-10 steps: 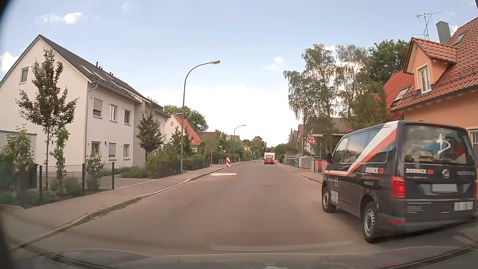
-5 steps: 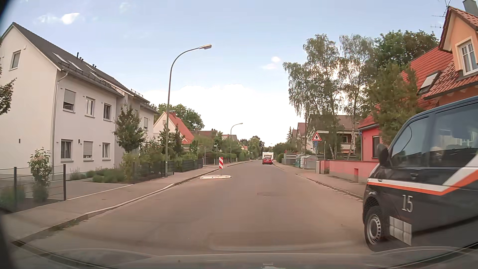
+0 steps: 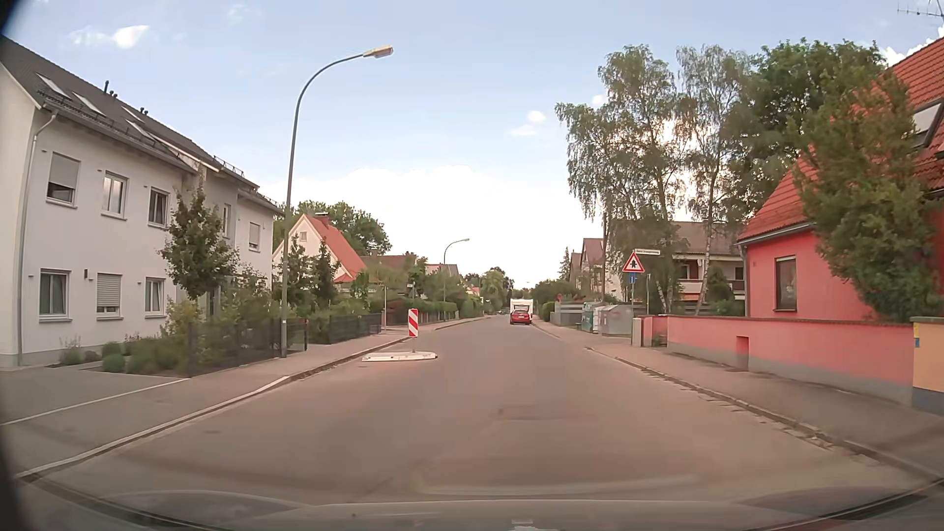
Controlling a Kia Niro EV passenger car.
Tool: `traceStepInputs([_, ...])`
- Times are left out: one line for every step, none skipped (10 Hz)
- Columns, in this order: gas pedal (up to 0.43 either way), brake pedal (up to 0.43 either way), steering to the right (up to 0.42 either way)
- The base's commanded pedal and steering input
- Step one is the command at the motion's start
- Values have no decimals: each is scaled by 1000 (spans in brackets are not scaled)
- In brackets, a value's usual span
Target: Follow the waypoints while adhering to traffic rules and regulations
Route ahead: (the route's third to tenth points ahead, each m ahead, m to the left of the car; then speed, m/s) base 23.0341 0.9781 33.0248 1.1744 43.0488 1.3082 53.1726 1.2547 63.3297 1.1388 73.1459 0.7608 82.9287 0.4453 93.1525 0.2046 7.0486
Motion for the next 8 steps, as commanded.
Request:
traceStepInputs([67,18,35])
traceStepInputs([67,18,39])
traceStepInputs([67,18,43])
traceStepInputs([67,18,45])
traceStepInputs([67,18,45])
traceStepInputs([67,18,45])
traceStepInputs([67,18,44])
traceStepInputs([67,18,39])
